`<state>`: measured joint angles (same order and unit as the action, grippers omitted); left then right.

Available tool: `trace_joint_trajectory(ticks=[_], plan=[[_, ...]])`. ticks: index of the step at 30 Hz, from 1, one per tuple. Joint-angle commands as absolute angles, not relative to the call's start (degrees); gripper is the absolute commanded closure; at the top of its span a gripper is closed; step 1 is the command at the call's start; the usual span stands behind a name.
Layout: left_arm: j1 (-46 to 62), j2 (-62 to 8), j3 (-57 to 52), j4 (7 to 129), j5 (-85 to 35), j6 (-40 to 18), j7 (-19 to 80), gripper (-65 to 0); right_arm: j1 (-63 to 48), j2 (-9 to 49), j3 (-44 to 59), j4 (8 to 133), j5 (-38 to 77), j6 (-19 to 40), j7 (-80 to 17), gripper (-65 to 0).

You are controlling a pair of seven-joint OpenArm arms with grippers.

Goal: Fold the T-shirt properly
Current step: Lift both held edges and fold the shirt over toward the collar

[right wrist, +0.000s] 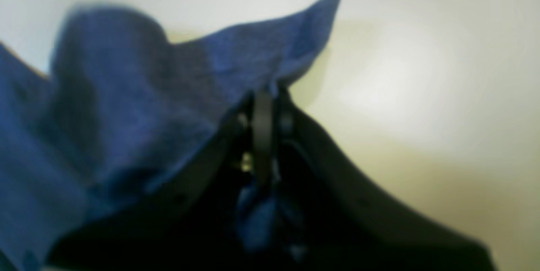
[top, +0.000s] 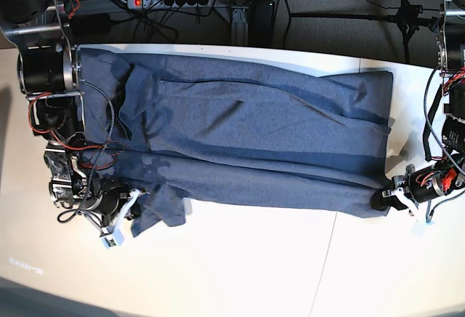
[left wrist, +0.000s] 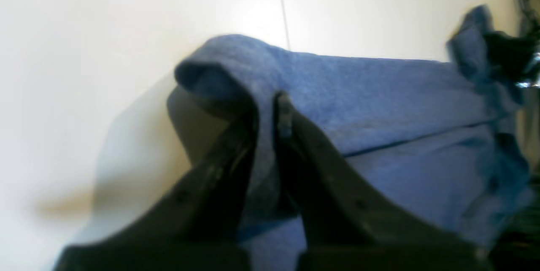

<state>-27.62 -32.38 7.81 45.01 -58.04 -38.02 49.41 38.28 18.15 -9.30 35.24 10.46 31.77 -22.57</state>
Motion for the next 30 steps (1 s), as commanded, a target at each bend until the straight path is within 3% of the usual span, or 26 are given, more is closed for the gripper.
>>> trace_joint_trajectory(ticks=[1,9,16,30], plan=[[-29.3,-33.5,7.5,46.9,-57.5,-40.0,47.4,0.0,39.9,19.0,-9.1,36.7,10.5,32.8,-22.1,0.0],[-28.4,-33.6,7.6,56.1,-47.5,-40.0,45.9,0.0,39.2,19.5,-9.1,39.8,12.0,32.9,-22.1,0.0],[-20.6,-34.7,7.6,64.4,-34.1,-40.0,35.0,0.0,36.3,20.5,-10.1,47.2,12.7,32.9,-22.7,0.0],[-9.7,-36.2,7.6,77.8,-9.7,-40.0,15.2,0.0,19.8,31.5,-14.1,74.8,14.4,32.8,-22.7,0.0]])
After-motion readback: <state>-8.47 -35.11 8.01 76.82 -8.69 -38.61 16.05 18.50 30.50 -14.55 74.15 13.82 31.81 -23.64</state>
